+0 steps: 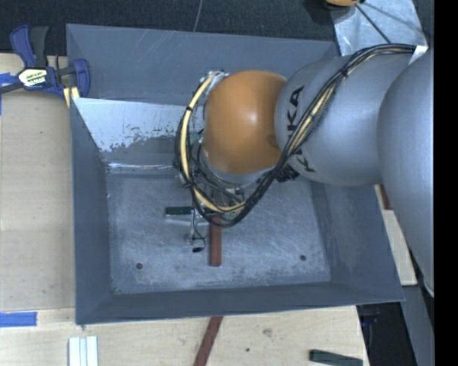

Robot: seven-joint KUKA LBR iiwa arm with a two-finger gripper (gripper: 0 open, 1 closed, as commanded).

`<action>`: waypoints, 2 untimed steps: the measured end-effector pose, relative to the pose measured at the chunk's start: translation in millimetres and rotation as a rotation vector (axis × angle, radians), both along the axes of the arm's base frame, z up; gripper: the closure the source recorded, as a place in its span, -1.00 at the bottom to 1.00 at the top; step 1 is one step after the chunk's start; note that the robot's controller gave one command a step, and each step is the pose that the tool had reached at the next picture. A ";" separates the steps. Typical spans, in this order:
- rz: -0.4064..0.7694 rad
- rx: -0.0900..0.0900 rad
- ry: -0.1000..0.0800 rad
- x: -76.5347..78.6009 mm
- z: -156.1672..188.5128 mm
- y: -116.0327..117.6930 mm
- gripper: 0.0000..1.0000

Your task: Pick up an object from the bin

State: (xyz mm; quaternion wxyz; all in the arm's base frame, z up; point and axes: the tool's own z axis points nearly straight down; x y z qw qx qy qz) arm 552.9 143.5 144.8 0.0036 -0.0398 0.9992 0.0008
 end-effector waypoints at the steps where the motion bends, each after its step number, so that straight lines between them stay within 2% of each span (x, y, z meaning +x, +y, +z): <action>1: -0.155 0.000 0.004 31.2 -74.3 -30.8 1.00; 2: -0.155 0.000 0.004 31.2 -74.3 -30.8 1.00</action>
Offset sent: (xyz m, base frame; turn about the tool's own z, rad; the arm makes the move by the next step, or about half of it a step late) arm 0.0000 0.0000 0.0000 0.0000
